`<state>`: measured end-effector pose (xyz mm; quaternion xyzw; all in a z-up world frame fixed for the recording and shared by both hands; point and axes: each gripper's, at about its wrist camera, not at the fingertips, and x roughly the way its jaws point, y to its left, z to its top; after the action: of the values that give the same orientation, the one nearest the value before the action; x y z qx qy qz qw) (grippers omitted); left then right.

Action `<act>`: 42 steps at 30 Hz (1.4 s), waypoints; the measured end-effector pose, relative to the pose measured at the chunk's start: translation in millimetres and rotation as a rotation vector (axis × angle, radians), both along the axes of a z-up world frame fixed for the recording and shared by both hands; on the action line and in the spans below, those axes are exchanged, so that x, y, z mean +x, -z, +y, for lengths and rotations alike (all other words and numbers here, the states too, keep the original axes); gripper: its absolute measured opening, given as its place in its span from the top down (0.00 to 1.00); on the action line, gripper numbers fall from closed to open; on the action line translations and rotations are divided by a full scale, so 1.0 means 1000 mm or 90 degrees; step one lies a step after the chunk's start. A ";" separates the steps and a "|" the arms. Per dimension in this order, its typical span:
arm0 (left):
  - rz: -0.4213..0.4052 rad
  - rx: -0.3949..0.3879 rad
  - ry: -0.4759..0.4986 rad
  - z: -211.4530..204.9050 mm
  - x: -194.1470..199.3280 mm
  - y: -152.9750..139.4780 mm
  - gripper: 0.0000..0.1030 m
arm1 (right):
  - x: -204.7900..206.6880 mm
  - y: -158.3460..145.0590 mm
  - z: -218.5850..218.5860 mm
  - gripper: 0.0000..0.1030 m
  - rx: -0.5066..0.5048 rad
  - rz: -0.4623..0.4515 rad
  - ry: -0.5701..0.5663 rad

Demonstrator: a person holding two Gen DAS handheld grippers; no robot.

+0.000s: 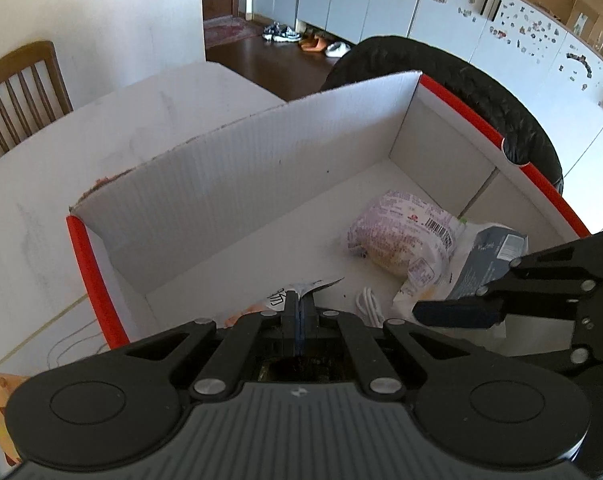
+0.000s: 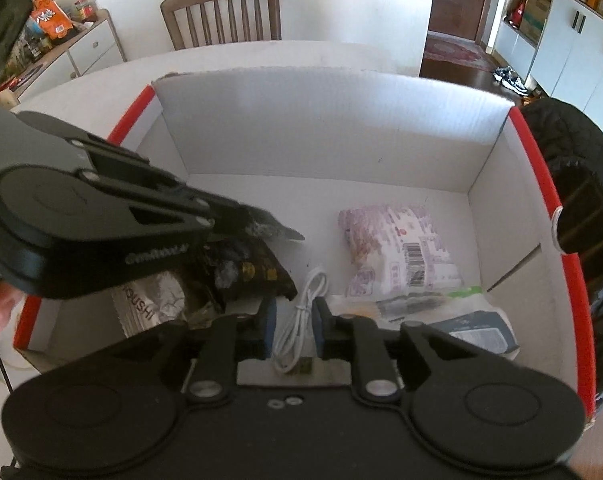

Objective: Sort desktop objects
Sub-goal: 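Open both tools to release the wrapper and cable, then withdraw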

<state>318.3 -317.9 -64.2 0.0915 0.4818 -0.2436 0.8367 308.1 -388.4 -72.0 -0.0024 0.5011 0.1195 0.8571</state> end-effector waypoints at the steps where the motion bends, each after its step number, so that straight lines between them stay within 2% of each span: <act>1: 0.003 0.000 0.000 0.000 0.000 0.000 1.00 | 0.000 -0.002 0.000 0.78 0.001 -0.001 -0.001; 4: 0.010 0.002 0.003 0.001 0.000 -0.001 1.00 | -0.002 -0.009 -0.001 0.70 -0.003 -0.011 -0.004; 7: 0.004 0.005 0.011 0.001 -0.003 -0.003 1.00 | -0.005 -0.017 -0.001 0.66 -0.011 -0.021 -0.009; 23: -0.030 -0.049 0.029 0.012 -0.028 -0.031 0.96 | -0.022 -0.048 -0.013 0.47 -0.007 -0.063 0.002; 25: -0.034 -0.059 0.033 0.014 -0.032 -0.036 0.93 | -0.025 -0.051 -0.014 0.45 -0.005 -0.067 0.004; 26: -0.036 -0.065 0.032 0.016 -0.034 -0.038 0.88 | -0.026 -0.053 -0.015 0.45 -0.005 -0.069 0.005; 28: -0.040 -0.077 0.031 0.020 -0.037 -0.043 0.73 | -0.028 -0.055 -0.015 0.43 -0.003 -0.073 0.007; 29: -0.044 -0.083 0.031 0.021 -0.040 -0.045 0.61 | -0.029 -0.057 -0.015 0.43 -0.002 -0.074 0.009; 31: -0.055 -0.088 0.031 0.024 -0.044 -0.050 0.51 | -0.031 -0.059 -0.015 0.42 0.002 -0.076 0.011; 36: -0.068 -0.106 0.036 0.031 -0.054 -0.061 0.50 | -0.038 -0.067 -0.013 0.42 0.005 -0.087 0.010; 39: -0.081 -0.113 0.041 0.038 -0.061 -0.069 0.46 | -0.042 -0.072 -0.011 0.36 0.015 -0.094 0.016; 42: -0.093 -0.114 0.047 0.043 -0.069 -0.074 0.46 | -0.046 -0.075 -0.008 0.34 0.010 -0.101 0.021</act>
<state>249.8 -274.7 10.2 0.0514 0.3923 -0.3092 0.8648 261.7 -396.0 3.3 0.0035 0.4308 0.1087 0.8959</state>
